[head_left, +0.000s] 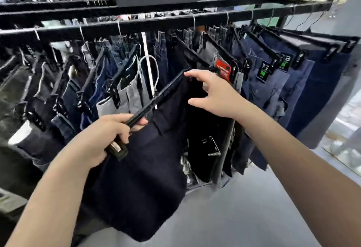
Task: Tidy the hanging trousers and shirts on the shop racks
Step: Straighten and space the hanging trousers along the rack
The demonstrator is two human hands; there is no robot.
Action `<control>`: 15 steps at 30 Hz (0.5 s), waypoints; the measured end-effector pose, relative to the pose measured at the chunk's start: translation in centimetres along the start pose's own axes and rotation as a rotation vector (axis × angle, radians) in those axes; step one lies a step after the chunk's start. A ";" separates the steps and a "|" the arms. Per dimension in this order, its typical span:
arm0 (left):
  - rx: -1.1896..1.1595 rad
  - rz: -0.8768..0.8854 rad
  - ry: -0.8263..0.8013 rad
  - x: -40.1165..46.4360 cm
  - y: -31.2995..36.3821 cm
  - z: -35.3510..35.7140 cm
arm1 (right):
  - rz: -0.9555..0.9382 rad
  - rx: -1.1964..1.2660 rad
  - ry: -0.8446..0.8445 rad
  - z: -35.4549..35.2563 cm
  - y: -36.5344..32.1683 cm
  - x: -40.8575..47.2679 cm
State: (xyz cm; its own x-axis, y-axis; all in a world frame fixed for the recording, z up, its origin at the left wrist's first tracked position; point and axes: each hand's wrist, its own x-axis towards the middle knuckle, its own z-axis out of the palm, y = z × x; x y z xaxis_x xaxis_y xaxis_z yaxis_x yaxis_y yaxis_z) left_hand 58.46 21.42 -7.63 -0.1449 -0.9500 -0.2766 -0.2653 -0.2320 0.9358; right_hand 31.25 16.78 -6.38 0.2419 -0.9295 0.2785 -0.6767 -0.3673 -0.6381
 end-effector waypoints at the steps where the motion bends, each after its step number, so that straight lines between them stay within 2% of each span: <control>1: 0.036 0.012 -0.040 0.0 -0.2 -0.5 | -0.018 -0.075 -0.010 0.3 0.1 -0.4; 6: 0.154 0.034 -0.250 -0.8 -1.3 -2.4 | -0.034 -0.454 -0.063 2.5 1.1 -2.4; 10: 0.277 -0.030 -0.351 -1.3 -1.9 -2.7 | -0.087 -0.687 0.058 3.1 1.3 -3.8; 12: 0.365 -0.028 -0.425 -1.5 -1.5 -1.9 | 0.001 -0.697 -0.041 2.4 0.7 -4.1; 15: 0.356 0.025 -0.427 -1.1 -0.7 -0.4 | 0.108 -0.669 -0.216 0.0 0.2 -5.2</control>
State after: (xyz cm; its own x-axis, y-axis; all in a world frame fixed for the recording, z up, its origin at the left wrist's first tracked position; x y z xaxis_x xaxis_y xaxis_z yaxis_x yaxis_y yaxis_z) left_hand 59.22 22.51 -7.90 -0.5090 -0.7680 -0.3888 -0.5517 -0.0556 0.8322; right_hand 29.82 21.56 -8.02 0.2350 -0.9709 0.0457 -0.9697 -0.2374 -0.0573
